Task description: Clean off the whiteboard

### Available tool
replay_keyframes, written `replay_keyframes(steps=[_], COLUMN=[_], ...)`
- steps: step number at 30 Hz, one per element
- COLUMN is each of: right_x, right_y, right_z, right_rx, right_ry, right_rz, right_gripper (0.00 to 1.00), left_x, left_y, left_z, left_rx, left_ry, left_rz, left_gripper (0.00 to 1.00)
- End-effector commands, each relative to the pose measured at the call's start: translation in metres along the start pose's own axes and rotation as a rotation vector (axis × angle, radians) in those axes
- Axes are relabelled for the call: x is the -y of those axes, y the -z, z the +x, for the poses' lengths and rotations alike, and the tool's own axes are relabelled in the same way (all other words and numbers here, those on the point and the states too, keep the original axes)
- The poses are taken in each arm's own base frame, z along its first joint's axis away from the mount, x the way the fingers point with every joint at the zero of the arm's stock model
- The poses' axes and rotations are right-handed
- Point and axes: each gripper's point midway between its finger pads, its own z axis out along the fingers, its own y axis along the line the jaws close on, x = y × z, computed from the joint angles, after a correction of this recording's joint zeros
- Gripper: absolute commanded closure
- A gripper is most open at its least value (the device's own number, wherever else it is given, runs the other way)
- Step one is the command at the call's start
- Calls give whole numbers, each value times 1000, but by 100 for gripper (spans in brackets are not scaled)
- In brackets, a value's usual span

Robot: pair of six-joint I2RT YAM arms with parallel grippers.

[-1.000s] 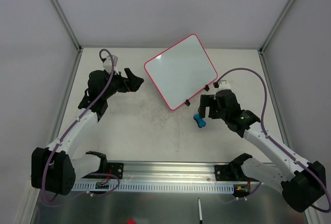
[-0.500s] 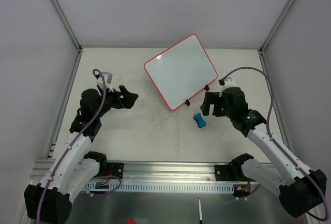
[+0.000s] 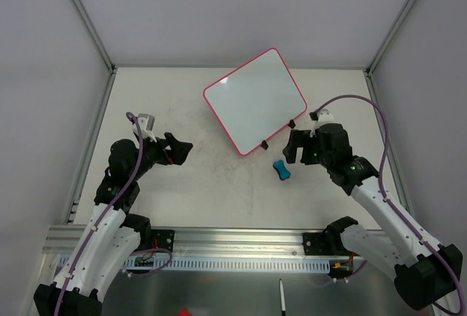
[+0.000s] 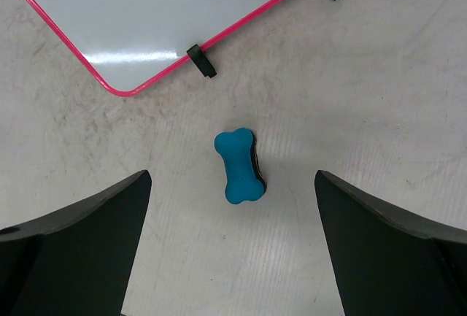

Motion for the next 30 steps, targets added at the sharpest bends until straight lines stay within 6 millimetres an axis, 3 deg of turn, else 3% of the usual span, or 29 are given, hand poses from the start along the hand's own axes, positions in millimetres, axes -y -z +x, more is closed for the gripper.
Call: replay_keyframes(steps=[1,30], right_x=[-3,-8], right_y=[8,6], right_z=[-15,-11], right_rx=[48,25], right_ry=[14,41], right_rz=[-17,-62], right_gripper=[1,1], left_x=[-1,-4], left_y=[2,21], left_z=[5,1], left_rx=[-7,-25], left_ry=[16,-76], left_rz=[-10,-53], left_gripper=[1,1])
